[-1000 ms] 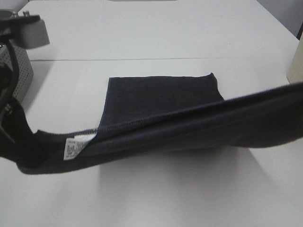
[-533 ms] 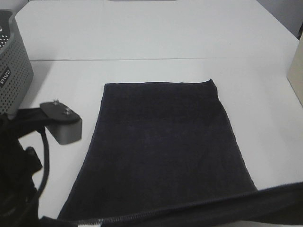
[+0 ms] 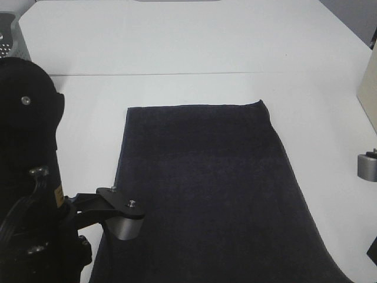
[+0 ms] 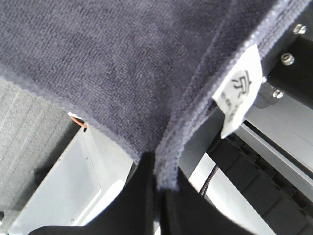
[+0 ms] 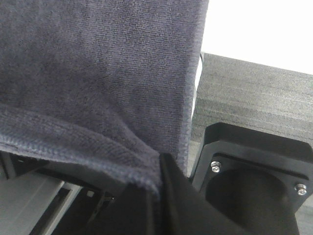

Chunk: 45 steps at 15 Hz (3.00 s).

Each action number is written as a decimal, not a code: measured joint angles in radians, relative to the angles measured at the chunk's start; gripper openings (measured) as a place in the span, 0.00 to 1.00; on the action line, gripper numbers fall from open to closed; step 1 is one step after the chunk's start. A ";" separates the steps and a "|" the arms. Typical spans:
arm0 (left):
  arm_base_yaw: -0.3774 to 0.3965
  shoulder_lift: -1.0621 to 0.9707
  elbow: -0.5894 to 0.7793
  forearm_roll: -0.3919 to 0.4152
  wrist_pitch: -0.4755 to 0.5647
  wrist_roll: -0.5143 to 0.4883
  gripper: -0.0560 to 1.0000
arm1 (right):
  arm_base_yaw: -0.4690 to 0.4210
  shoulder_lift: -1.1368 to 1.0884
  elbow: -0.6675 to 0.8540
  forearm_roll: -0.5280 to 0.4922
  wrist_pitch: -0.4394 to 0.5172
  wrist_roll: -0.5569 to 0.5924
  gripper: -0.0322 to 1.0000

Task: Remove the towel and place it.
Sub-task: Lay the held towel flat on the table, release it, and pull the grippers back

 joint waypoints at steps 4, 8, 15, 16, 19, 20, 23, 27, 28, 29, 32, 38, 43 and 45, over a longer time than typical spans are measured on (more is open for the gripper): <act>0.000 0.054 -0.004 -0.007 0.000 -0.026 0.05 | 0.000 0.112 0.000 0.008 -0.004 -0.026 0.04; 0.000 0.144 -0.055 -0.001 0.007 -0.048 0.05 | 0.000 0.180 0.000 0.028 -0.004 -0.062 0.04; 0.000 0.276 -0.181 -0.020 0.017 -0.048 0.05 | -0.001 0.360 -0.001 0.071 -0.023 -0.125 0.04; 0.000 0.295 -0.197 -0.024 0.018 -0.048 0.05 | -0.001 0.382 -0.001 0.085 -0.040 -0.136 0.04; 0.000 0.319 -0.219 -0.050 0.018 -0.048 0.05 | -0.001 0.404 -0.001 0.122 -0.084 -0.160 0.04; 0.000 0.319 -0.220 -0.052 0.019 -0.048 0.05 | -0.001 0.404 -0.001 0.130 -0.088 -0.160 0.04; 0.000 0.319 -0.220 -0.074 0.020 -0.048 0.11 | -0.001 0.404 -0.001 0.181 -0.089 -0.188 0.04; 0.000 0.319 -0.220 -0.107 0.020 -0.049 0.48 | -0.001 0.404 -0.001 0.224 -0.086 -0.214 0.28; 0.000 0.314 -0.220 -0.119 0.021 -0.049 0.61 | -0.001 0.404 -0.001 0.225 -0.085 -0.214 0.43; 0.000 0.305 -0.221 -0.131 0.021 -0.049 0.70 | -0.001 0.404 -0.001 0.225 -0.083 -0.214 0.58; 0.000 0.285 -0.254 -0.132 0.023 -0.049 0.77 | -0.001 0.404 -0.001 0.225 -0.067 -0.214 0.72; 0.000 0.243 -0.374 -0.066 0.026 -0.049 0.77 | -0.001 0.399 -0.050 0.188 -0.050 -0.230 0.74; 0.135 0.241 -0.519 0.040 0.027 -0.069 0.77 | -0.002 0.310 -0.342 0.059 -0.087 -0.157 0.74; 0.232 0.241 -0.553 0.046 -0.003 -0.096 0.77 | -0.002 0.292 -0.389 0.068 -0.191 -0.152 0.74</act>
